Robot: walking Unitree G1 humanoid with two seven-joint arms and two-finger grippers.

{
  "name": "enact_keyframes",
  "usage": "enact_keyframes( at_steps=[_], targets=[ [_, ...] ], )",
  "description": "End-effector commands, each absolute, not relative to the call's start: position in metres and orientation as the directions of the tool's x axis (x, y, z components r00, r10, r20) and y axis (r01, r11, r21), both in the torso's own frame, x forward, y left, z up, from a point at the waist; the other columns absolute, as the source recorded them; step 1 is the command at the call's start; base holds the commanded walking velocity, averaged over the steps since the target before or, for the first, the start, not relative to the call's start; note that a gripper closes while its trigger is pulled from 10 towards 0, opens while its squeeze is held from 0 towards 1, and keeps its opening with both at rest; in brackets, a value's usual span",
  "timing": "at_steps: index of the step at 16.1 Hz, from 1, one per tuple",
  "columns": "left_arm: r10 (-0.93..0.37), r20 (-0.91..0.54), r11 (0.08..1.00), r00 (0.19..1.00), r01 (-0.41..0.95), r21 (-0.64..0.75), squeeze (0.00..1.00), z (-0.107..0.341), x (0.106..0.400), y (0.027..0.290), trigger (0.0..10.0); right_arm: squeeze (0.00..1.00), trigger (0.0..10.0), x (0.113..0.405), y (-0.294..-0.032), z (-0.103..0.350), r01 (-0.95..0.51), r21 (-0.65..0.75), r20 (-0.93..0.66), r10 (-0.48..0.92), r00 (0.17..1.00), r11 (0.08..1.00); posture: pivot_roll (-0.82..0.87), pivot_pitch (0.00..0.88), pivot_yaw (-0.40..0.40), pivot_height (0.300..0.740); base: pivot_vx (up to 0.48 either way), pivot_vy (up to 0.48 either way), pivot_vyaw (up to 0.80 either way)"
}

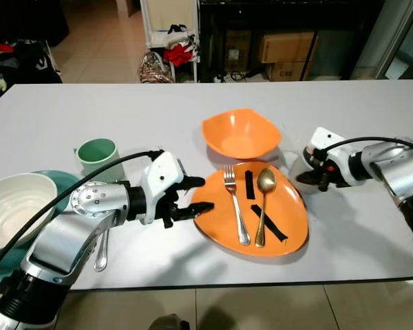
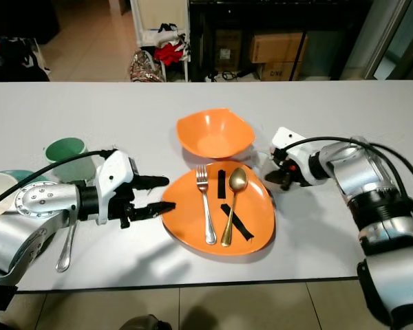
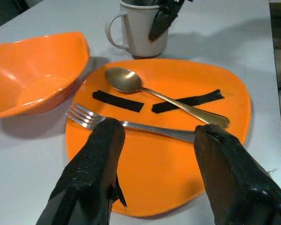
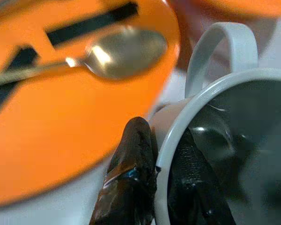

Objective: Setting the table

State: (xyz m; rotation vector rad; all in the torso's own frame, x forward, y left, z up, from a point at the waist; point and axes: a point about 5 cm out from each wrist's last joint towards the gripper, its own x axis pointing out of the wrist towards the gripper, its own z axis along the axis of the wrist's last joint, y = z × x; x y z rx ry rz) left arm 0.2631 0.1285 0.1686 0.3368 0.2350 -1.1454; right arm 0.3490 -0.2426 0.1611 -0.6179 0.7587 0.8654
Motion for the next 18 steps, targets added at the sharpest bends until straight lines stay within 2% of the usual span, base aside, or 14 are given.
enact_keyframes(
  at_steps=[1, 8, 9, 10, 12, 14, 17, 18],
  targets=[
    [-0.852, -0.349, 0.357, 0.39, 0.921, 0.157, 0.0, 0.175, 0.265, 0.127, 10.0, 0.0, 10.0, 0.353, -0.245, 0.169, -0.843, -0.207, -0.795, 0.417, 0.441, 0.497, 0.05, 0.0, 0.04, 0.74, 0.0, 0.0, 0.0],
    [-0.857, -0.36, 0.337, 0.368, 0.93, 0.147, 0.0, 0.173, 0.262, 0.125, 10.0, 0.0, 10.0, 0.361, -0.247, 0.167, -0.811, -0.23, -0.788, 0.387, 0.48, 0.538, 0.05, 0.0, 0.04, 0.74, 0.0, 0.0, 0.0],
    [-0.858, -0.36, 0.336, 0.367, 0.93, 0.147, 0.0, 0.173, 0.262, 0.125, 10.0, 0.31, 10.0, 0.362, -0.247, 0.167, -0.804, -0.235, -0.783, 0.384, 0.49, 0.546, 0.05, 0.0, 0.04, 0.74, 0.0, 0.0, 0.0],
    [-0.858, -0.36, 0.337, 0.368, 0.93, 0.148, 0.0, 0.173, 0.262, 0.125, 10.0, 1.0, 10.0, 0.364, -0.247, 0.168, -0.796, -0.24, -0.776, 0.382, 0.501, 0.555, 0.05, 0.0, 0.04, 0.74, 0.0, 0.0, 0.0],
    [-0.858, -0.357, 0.337, 0.369, 0.929, 0.151, 0.0, 0.174, 0.264, 0.124, 10.0, 1.0, 10.0, 0.368, -0.248, 0.176, -0.78, -0.26, -0.754, 0.386, 0.532, 0.569, 0.05, 0.0, 0.043, 0.74, 0.0, 0.0, 0.0],
    [-0.859, -0.355, 0.336, 0.369, 0.929, 0.153, 0.0, 0.174, 0.265, 0.125, 10.0, 1.0, 10.0, 0.37, -0.247, 0.187, -0.796, -0.269, -0.734, 0.419, 0.534, 0.543, 0.05, 0.0, 0.046, 0.74, 0.0, 0.0, 0.0],
    [-0.846, -0.256, 0.434, 0.468, 0.883, 0.182, 0.0, 0.181, 0.277, 0.125, 10.0, 1.0, 10.0, 0.364, -0.254, 0.23, -0.846, -0.314, -0.699, 0.498, 0.513, 0.431, 0.01, 0.0, 0.068, 0.74, 0.0, 0.0, 0.0],
    [-0.838, -0.202, 0.481, 0.507, 0.861, 0.164, 0.0, 0.183, 0.278, 0.125, 10.0, 1.0, 10.0, 0.358, -0.255, 0.244, -0.847, -0.325, -0.66, 0.54, 0.522, 0.421, 0.0, 0.0, 0.072, 0.74, 0.0, 0.0, 0.0]
  ],
)
